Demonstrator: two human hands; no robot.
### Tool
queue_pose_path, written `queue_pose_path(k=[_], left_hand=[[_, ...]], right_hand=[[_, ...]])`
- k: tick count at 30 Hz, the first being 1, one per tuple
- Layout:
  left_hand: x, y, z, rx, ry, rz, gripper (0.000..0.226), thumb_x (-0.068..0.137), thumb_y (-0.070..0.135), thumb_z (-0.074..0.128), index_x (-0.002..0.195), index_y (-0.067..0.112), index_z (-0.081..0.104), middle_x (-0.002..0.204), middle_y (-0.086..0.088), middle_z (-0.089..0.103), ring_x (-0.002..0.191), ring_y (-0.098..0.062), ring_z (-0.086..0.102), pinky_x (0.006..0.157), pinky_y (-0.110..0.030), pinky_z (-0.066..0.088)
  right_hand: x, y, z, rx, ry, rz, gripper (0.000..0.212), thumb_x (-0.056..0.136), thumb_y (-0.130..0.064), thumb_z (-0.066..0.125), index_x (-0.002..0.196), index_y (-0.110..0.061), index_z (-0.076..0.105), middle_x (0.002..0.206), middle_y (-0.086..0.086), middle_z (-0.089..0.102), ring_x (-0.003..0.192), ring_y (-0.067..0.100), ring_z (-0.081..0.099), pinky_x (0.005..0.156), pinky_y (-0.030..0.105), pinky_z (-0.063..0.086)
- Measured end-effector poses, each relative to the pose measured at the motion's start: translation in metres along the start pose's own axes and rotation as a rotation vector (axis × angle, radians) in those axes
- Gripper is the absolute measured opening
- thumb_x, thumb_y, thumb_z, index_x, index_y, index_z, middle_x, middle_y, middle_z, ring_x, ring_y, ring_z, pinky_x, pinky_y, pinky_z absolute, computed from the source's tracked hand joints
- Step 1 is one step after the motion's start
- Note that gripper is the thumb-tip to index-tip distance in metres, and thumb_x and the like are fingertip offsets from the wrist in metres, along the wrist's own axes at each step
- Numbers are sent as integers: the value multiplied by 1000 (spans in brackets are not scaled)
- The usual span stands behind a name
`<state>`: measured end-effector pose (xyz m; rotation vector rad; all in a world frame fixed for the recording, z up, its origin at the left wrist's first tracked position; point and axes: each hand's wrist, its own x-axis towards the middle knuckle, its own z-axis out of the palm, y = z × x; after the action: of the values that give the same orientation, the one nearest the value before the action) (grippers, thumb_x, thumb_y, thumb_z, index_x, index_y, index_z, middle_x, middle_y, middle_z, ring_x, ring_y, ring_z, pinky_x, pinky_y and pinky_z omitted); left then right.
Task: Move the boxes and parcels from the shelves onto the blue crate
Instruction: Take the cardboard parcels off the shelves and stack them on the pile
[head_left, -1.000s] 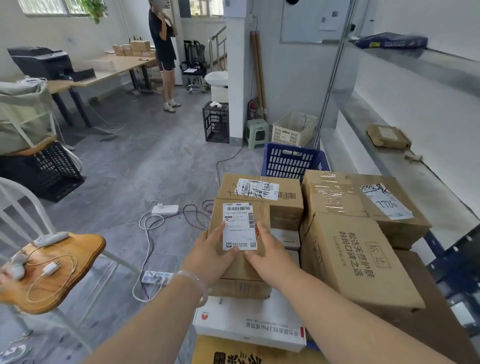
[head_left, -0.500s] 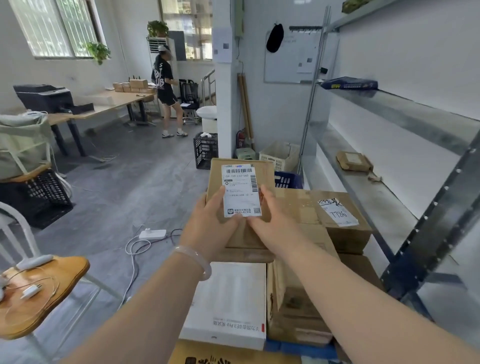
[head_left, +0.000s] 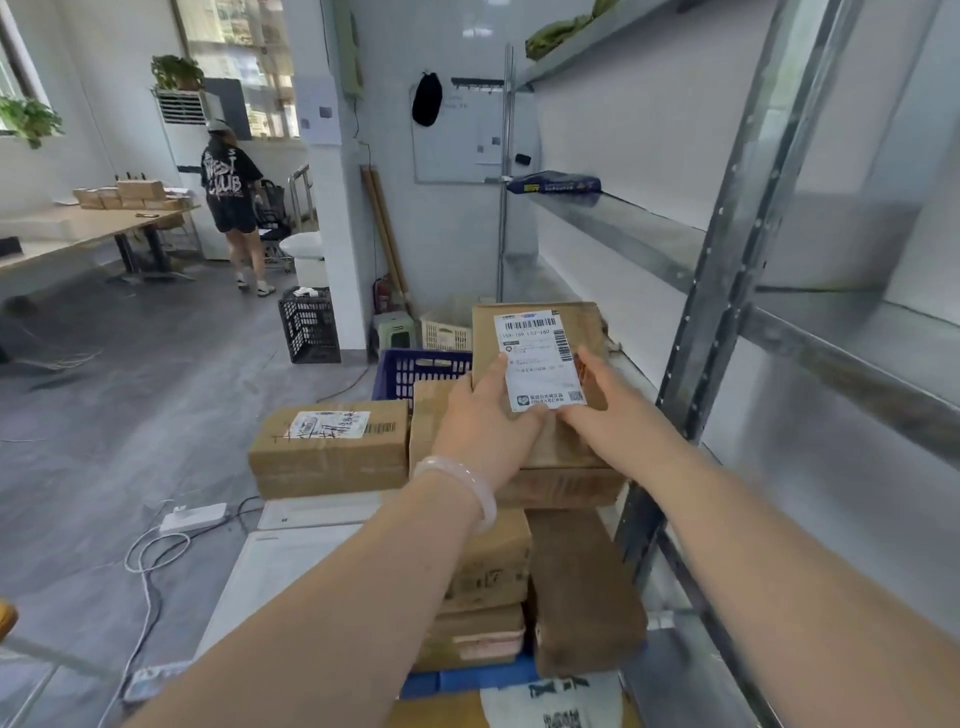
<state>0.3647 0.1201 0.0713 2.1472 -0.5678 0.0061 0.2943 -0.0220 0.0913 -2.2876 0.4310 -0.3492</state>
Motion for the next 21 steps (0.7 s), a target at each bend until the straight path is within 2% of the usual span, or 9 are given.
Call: queue_pose_path(k=[8,11,14,17,21], left_hand=[[-18,22,61,-63,-173,-23,83,87,50,61,154,37,14,161,-2,5,142,-30,29,109,-38,33],[-23,19,73,-26,-234,-35,85,86,50,62,154,36,13,161,4,-2,144,-29,27,112,-39,31],[-26,12,84,55,-296,-58,86,87,52,60,155,34,10,163,3,-5,146,-26,22,112,-37,30],[-27,0,90,145,-336,-73,85,88,57,57,155,34,10,163,-2,0,147,-24,19,115,-38,29],[-27,-15,92,339,-367,-11,76,91,62,47,154,35,16,159,-3,20,146,-26,19,119,-42,22]], right_hand=[[-10,58,-39,-90,-36,142,73,89,-53,54,150,-54,13,159,-11,26,143,20,31,112,39,31],[-12,74,-38,-75,-40,179,69,93,-48,54,151,-51,16,159,-10,27,143,20,30,110,37,30],[-11,91,-31,-85,-68,199,64,97,-44,51,152,-47,19,159,-8,28,143,22,31,108,34,31],[-8,106,-21,-96,-111,226,61,99,-44,48,151,-48,18,158,-8,29,142,23,33,108,36,33],[-4,124,-11,-62,-152,264,59,100,-43,48,151,-49,19,158,-7,29,141,25,34,111,39,34]])
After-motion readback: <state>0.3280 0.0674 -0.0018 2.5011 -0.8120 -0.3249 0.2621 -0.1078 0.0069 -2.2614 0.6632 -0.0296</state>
